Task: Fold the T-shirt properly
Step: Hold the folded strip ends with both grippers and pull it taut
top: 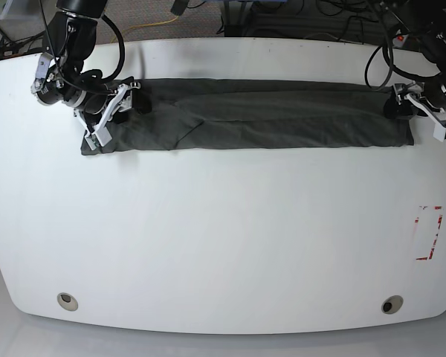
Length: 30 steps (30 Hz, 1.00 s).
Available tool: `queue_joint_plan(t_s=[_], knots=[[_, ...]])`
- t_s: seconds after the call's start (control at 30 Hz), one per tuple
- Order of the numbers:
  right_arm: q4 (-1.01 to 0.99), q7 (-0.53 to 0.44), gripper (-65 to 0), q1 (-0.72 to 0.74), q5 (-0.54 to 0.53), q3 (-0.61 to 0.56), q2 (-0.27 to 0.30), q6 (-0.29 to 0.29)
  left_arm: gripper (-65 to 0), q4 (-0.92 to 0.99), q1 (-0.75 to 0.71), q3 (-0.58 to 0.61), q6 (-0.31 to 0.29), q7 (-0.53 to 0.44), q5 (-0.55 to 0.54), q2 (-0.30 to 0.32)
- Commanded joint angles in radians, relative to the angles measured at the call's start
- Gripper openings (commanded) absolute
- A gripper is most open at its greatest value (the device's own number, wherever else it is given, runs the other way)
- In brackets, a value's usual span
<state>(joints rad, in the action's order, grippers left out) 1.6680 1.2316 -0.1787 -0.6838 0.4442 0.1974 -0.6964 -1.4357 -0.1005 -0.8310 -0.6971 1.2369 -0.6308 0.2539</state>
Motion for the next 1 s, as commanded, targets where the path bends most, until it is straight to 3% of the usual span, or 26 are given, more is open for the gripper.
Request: queue_joint_plan(t_s=[0.0,0.13,0.23,0.3,0.37,0.47,0.7,0.97], knots=[[0.019,-0.016,-24.9,0.011,-0.017,0.005,0.01,-0.002,-6.1,0.0,0.003,-0.004,-0.001,-0.009,-0.01,0.002],[0.019,-0.016,-24.9,0.012,-0.017,0.005,0.009,-0.002,-7.5,0.005,0.009,-0.001,-0.001,-0.009,-0.01,-0.018],[0.019,-0.016,-24.9,0.014,-0.017,0.005,0.009,-0.002,-16.7,0.003,0.028,-0.001,-0.001,-0.009,-0.005,-0.035],[0.019,-0.016,-24.9,0.014,-0.017,0.005,0.009,-0.002,-29.0,0.005,0.031,0.0,-0.001,-0.009,-0.005,-0.04],[0.017,-0.016,-24.9,0.015,-0.017,0.005,0.009,-0.002,-46.1,0.005,0.032,0.025,-0.001,-0.009,-0.005,-0.04],[0.016,-0.016,-24.9,0.015,-0.017,0.005,0.009,-0.002,-62.4,-0.006,0.031,0.091,-0.001,-0.009,-0.005,-0.035],[0.014,-0.016,-24.9,0.028,-0.012,0.005,0.007,-0.002,-63.7,-0.274,-0.026,0.152,-0.001,-0.009,-0.004,-0.038],[0.014,-0.016,-24.9,0.029,-0.011,0.005,0.007,-0.002,-63.6,-0.566,-0.1,0.336,-0.001,-0.007,-0.008,-0.038]])
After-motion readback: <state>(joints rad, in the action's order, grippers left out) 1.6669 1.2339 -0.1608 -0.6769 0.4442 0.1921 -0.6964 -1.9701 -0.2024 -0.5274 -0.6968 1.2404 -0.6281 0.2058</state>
